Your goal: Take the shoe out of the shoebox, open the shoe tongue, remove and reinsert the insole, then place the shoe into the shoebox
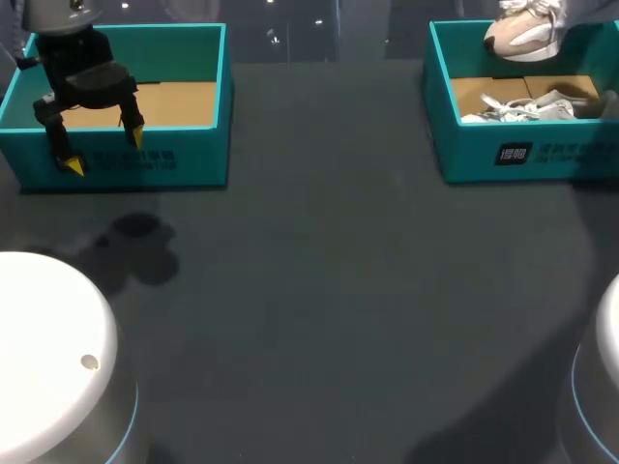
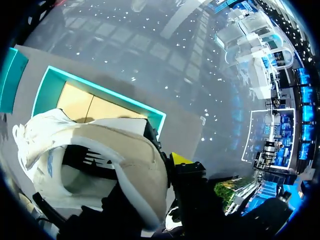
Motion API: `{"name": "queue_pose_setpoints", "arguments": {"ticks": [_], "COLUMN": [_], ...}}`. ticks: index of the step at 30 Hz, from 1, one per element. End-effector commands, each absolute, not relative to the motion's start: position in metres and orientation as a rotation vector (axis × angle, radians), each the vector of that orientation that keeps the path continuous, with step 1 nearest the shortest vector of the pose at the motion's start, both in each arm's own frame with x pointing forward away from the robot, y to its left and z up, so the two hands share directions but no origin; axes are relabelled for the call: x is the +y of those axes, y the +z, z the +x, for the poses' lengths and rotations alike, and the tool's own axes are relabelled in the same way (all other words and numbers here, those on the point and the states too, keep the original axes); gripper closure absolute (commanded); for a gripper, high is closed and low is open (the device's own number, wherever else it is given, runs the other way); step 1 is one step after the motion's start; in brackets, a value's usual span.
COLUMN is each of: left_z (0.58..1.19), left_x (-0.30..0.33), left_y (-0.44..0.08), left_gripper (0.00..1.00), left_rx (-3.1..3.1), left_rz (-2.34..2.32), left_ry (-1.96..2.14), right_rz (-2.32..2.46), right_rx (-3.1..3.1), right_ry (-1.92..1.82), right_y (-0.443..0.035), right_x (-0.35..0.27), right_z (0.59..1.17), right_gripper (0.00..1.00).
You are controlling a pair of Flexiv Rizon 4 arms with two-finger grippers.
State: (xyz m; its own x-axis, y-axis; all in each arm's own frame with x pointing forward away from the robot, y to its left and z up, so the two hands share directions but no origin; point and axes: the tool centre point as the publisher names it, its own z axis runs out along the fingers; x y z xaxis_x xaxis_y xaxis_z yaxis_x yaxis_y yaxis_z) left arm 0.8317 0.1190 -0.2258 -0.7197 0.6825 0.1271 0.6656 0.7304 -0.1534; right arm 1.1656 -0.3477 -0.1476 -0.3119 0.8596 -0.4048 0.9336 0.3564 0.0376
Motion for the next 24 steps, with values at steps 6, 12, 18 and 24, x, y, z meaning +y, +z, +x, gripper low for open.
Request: {"name": "queue_pose_setpoints", "arguments": {"ticks": [6, 12, 18, 24], "left_z": [0.830, 0.830, 0.830, 0.830], "left_x": [0.120, 0.120, 0.120, 0.120], "left_y": [-0.225, -0.225, -0.225, -0.225], "left_gripper": [0.00, 0.00, 0.00, 0.00], "left_rx": [-2.759, -2.759, -2.759, -2.759], "left_rz": [-1.085, -1.085, -1.085, -1.085], "left_ry": [0.140, 0.140, 0.140, 0.140], "right_rz": [1.626, 1.626, 1.637, 1.700], "right_rx": [2.155, 2.155, 2.154, 2.057], "right_ry": [-0.342, -0.342, -0.328, -0.299], "right_y": [-0.147, -0.147, -0.159, -0.182], "right_x": [-0.337, -0.337, -0.335, -0.334], "right_z": [1.146, 1.146, 1.145, 1.143], "right_gripper": [1.00, 1.00, 1.00, 1.00]}}
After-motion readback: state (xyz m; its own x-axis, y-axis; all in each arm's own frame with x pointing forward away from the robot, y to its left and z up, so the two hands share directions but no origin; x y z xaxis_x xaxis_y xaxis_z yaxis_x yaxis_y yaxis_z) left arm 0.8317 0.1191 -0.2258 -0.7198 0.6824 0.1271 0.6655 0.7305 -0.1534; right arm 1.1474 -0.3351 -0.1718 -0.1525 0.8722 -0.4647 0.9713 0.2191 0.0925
